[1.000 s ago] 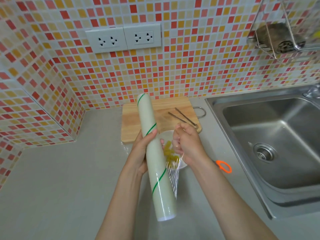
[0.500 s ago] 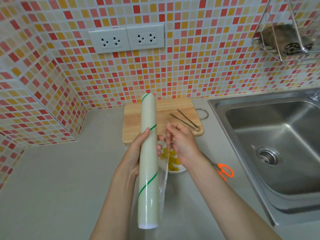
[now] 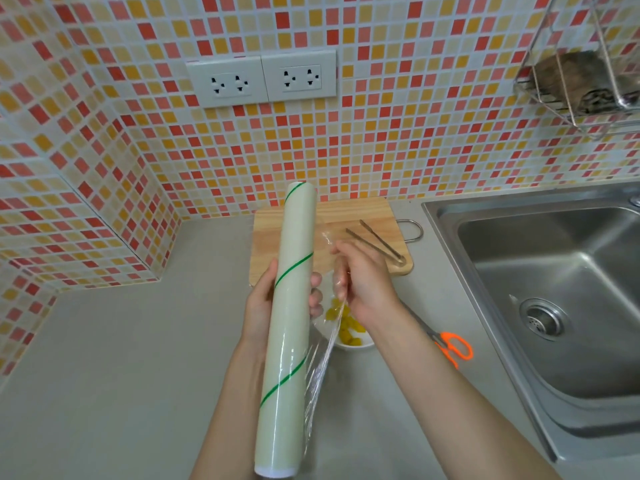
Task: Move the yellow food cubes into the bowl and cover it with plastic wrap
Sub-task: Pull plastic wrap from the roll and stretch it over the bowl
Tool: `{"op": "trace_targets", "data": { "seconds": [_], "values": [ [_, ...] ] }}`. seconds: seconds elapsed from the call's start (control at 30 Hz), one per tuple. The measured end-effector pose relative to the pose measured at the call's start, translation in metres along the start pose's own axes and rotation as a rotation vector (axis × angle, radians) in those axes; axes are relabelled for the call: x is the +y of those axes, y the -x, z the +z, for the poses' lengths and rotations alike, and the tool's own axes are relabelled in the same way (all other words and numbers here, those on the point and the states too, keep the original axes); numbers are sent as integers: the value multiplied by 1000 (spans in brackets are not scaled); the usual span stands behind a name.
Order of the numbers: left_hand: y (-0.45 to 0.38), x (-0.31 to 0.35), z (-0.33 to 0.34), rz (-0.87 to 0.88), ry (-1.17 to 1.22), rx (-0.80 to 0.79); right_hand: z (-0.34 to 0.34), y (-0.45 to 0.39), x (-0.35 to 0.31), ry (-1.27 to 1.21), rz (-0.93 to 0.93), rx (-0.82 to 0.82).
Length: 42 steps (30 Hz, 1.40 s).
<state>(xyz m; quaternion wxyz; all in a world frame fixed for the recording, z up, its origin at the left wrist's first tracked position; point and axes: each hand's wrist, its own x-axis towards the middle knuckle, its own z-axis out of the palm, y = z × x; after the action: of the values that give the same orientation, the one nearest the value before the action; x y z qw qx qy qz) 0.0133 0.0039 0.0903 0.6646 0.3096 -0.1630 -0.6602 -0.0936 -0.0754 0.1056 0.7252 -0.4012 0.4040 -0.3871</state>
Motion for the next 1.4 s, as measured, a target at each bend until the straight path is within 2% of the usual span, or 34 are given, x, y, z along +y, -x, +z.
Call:
{"op": "trace_targets", "data": {
  "seconds": [0.07,0.13,0.27,0.4,0.5,0.57,0.63,0.77,0.9,0.97,1.07,1.13,1.23,1.3,1.4],
  "values": [
    [1,0,2,-18,-10,-31,0,-3,-3,63,122,-84],
    [1,1,3,-26,-24,-42,1,-7,-5,51,159,-138],
    [1,4,0,-20,-35,-49,4,-13,-8,-5,-47,-155],
    [2,3,-3,2,-56,-62,10,-10,-6,-11,-133,-14],
    [3,-1,-1,18,4,-86,16,-6,-4,-93,-99,121],
    [3,-4,-2,39,62,-56,17,-5,-3,-161,-93,191],
    [3,-4,-6,29,22,14,15,-4,-3,-191,-152,232],
    [-1,3,-12,45,-113,116,2,-1,-2,20,-297,283],
    [-5,14,-5,79,-306,98,-18,1,-4,441,-555,404],
    [-8,15,-2,47,-314,124,-27,-1,-4,572,-586,374],
    [-12,12,2,-37,-233,124,-32,-1,-2,404,-388,262],
    [-12,9,5,-80,-180,58,-32,3,-2,186,-180,148],
    [-12,11,4,-110,-79,-55,-29,18,9,-41,158,-56],
    [-11,15,3,-109,-33,-100,-25,36,25,-156,320,-166],
    [-8,22,0,-62,14,-91,-21,71,48,-248,342,-361]
  ]
}}
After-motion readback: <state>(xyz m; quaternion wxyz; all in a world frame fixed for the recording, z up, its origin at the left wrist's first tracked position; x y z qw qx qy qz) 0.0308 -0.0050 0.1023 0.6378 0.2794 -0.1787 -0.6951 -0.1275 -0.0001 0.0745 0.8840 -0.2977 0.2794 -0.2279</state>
